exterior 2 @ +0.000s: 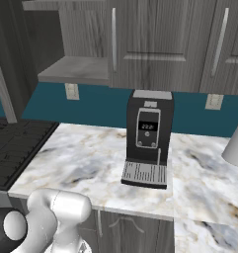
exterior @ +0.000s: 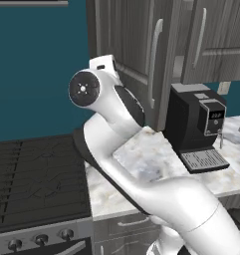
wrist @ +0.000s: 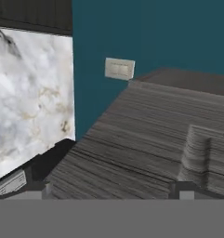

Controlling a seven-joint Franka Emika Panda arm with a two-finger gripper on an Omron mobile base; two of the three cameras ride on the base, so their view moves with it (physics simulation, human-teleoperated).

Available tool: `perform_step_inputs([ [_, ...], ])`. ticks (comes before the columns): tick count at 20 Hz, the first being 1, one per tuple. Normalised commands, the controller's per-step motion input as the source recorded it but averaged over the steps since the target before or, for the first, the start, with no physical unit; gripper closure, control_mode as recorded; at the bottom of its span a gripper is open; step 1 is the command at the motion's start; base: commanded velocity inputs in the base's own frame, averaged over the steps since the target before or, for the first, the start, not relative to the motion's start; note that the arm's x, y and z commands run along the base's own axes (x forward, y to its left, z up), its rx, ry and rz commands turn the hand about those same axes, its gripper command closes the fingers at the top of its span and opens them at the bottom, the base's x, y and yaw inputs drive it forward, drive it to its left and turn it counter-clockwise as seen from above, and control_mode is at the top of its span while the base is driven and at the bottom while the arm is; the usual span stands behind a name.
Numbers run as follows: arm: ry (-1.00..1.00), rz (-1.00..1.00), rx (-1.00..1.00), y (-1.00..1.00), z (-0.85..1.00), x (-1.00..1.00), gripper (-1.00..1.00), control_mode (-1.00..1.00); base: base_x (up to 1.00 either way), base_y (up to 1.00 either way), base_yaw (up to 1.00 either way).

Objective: Close all open cabinet doors.

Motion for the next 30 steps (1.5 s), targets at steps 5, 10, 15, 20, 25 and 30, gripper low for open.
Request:
perform_step_inputs([
  [5,0.07,0.0,-0.04,0.15,-0.36,1.0,-1.0,-1.0,0.0,0.0,0.0],
  [10,0.0,-0.03,-0.08,0.1,-0.49,0.86,-1.0,-1.0,0.0,0.0,0.0],
  [15,-0.16,-0.12,-0.11,-0.23,-0.33,0.3,-1.0,-1.0,0.0,0.0,0.0],
  [20,-0.29,-0.1,-0.04,-0.64,-0.04,-0.02,-1.0,-1.0,0.0,0.0,0.0],
  [25,-0.25,-0.06,0.0,-0.98,0.12,-0.14,-1.0,-1.0,0.0,0.0,0.0],
  [30,-0.17,-0.03,0.0,-1.0,0.26,-0.11,-1.0,-1.0,0.0,0.0,0.0],
])
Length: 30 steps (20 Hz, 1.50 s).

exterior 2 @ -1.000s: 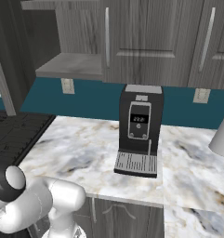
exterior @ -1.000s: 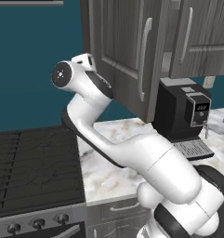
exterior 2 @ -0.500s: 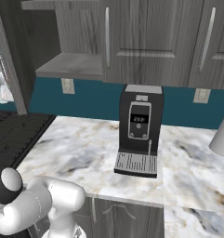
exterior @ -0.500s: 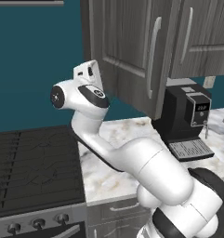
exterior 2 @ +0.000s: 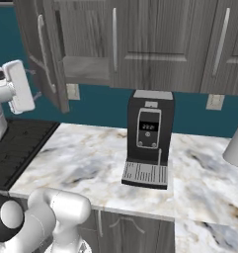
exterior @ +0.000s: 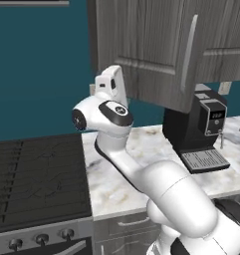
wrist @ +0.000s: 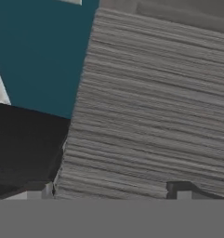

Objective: Close all open cabinet doors.

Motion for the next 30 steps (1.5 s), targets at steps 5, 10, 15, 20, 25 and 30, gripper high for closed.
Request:
perform_step_inputs([
  [5,-0.12,0.0,0.01,-1.0,0.42,-0.02,-1.0,-1.0,0.0,0.0,0.0],
  [10,-0.03,0.0,0.04,-1.0,0.28,0.0,-1.0,-1.0,0.0,0.0,0.0],
  [15,0.0,0.0,0.12,-1.0,0.07,0.0,-1.0,-1.0,0.0,0.0,0.0],
  [20,0.0,-0.01,0.23,-1.0,0.01,0.0,-1.0,-1.0,0.0,0.0,0.0],
  [25,0.0,-0.02,0.31,-1.0,0.0,0.0,-1.0,-1.0,0.0,0.0,0.0],
  [30,0.0,-0.01,0.32,-1.0,0.0,0.0,-1.0,-1.0,0.0,0.0,0.0],
])
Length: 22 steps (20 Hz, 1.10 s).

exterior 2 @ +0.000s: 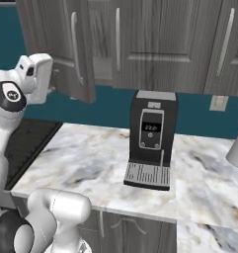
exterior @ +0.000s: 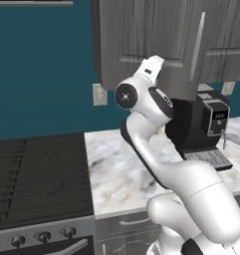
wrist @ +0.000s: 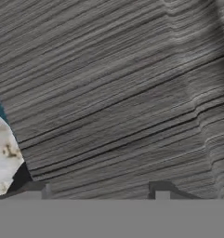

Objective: Close all open cabinet doors.

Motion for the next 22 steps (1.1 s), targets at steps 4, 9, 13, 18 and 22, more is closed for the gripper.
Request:
perform_step_inputs([
  [4,0.0,0.0,0.3,-1.0,0.0,-0.02,-1.0,-1.0,0.0,0.0,0.0],
  [9,0.0,0.0,0.29,-1.0,0.0,-0.03,-1.0,-1.0,0.0,0.0,0.0],
  [13,-0.01,0.01,0.36,-1.0,-0.13,0.0,-1.0,-1.0,0.0,0.0,0.0],
  [18,-0.09,0.06,0.44,-1.0,-0.53,0.52,-1.0,-1.0,0.0,0.0,0.0],
  [22,-0.04,0.12,0.41,-0.97,-0.65,1.0,-1.0,-1.0,0.0,0.0,0.0],
])
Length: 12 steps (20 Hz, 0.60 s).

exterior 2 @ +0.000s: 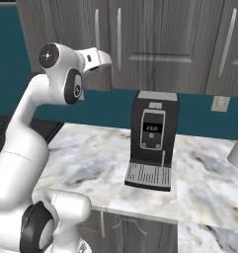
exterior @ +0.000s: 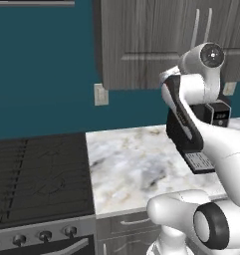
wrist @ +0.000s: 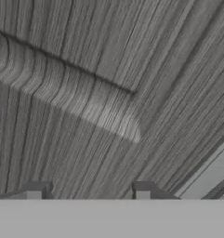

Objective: Close all open cabinet doors.

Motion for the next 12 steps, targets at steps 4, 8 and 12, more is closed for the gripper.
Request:
perform_step_inputs([
  [4,-0.12,0.14,0.37,-0.84,-0.85,1.0,-1.0,-1.0,0.0,0.0,0.0],
  [8,-0.26,0.12,0.3,-0.75,-1.0,1.0,-1.0,-1.0,0.0,0.0,0.0],
  [12,-0.36,0.07,0.23,-0.63,-1.0,0.86,-1.0,-1.0,0.0,0.0,0.0],
])
